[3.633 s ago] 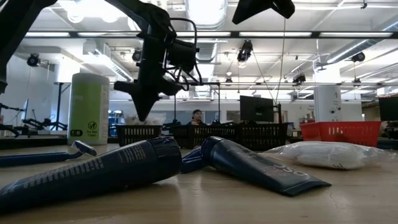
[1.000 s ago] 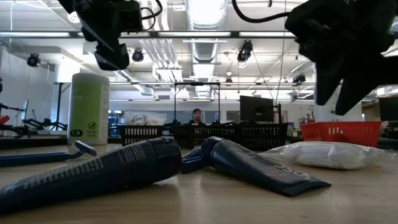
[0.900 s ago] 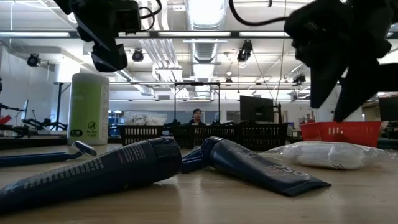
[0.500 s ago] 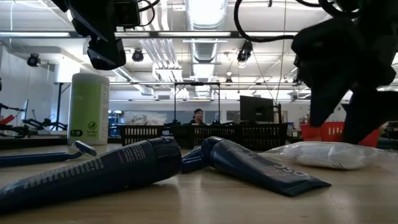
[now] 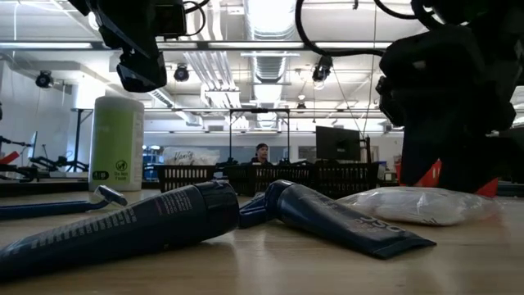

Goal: Pick & Place Travel size toiletries
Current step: Put the cotton pack into the left black bin

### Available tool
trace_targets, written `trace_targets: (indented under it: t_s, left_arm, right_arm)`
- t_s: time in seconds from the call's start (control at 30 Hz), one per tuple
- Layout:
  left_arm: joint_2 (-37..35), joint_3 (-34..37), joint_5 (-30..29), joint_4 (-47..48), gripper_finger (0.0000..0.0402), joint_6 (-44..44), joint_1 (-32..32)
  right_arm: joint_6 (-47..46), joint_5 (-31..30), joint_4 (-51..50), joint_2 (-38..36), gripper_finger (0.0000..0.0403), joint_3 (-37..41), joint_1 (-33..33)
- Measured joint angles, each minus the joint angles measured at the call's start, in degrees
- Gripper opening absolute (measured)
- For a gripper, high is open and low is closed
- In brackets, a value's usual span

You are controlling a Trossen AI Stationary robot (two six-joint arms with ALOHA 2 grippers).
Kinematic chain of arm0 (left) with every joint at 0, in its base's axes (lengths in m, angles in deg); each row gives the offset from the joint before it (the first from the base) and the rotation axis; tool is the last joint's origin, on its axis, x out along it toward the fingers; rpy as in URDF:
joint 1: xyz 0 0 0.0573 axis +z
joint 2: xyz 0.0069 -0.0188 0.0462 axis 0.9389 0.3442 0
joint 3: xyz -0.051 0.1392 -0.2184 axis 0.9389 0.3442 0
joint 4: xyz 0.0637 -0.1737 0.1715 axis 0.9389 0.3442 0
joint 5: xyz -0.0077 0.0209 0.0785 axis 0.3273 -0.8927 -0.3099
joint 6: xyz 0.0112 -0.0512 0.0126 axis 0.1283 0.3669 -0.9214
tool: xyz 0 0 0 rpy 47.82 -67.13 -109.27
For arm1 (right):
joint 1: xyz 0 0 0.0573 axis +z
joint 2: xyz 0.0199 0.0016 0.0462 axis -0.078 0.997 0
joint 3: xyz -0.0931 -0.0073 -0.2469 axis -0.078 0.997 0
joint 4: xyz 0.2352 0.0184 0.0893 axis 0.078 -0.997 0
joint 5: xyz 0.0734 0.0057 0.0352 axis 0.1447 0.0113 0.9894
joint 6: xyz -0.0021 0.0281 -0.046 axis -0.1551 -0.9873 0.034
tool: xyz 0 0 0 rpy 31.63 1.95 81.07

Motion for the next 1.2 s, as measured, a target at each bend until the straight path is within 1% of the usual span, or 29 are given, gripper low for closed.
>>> trace_targets:
  t_s: [0.17, 0.43, 0.63, 0.8, 0.87, 0.93, 1.1, 1.2]
  left_arm:
    - [0.0, 0.0, -1.3, 0.02, 0.0197, -0.46, 0.0]
    - [0.02, 0.0, -1.76, 0.02, 0.0197, -1.11, 0.0]
    - [0.02, 0.0, -1.78, 0.02, 0.0197, -1.11, 0.0]
    - [0.02, 0.0, -1.76, 0.02, 0.0197, -1.14, 0.0]
    - [0.02, 0.0, -1.75, 0.02, 0.0197, -1.14, 0.0]
    - [0.02, 0.0, -1.76, 0.02, 0.0197, -1.15, 0.0]
    - [0.02, 0.0, -1.8, 0.02, 0.0197, -1.15, 0.0]
    - [0.02, 0.0, -1.8, 0.02, 0.0197, -1.16, 0.0]
  right_arm:
    - [0.43, 0.02, 0.15, 0.12, 0.0233, -0.02, 0.0]
    - [0.72, 0.08, 0.29, 0.35, 0.016, 0.0, -0.04]
    - [1.25, 0.15, 0.39, 0.35, 0.0094, 0.0, -0.04]
    - [1.33, -1.27, 0.39, 0.09, 0.0045, 0.0, 0.02]
    - [1.52, -1.31, 0.35, 0.09, 0.0035, -0.07, 0.02]
    - [2.19, -1.35, 0.26, 0.09, 0.0034, -0.48, 0.02]
    - [4.92, -2.33, 0.24, -0.06, 0.0053, -2.53, 0.02]
    - [7.44, -3.16, 0.26, -0.55, 0.0057, -4.54, 0.0]
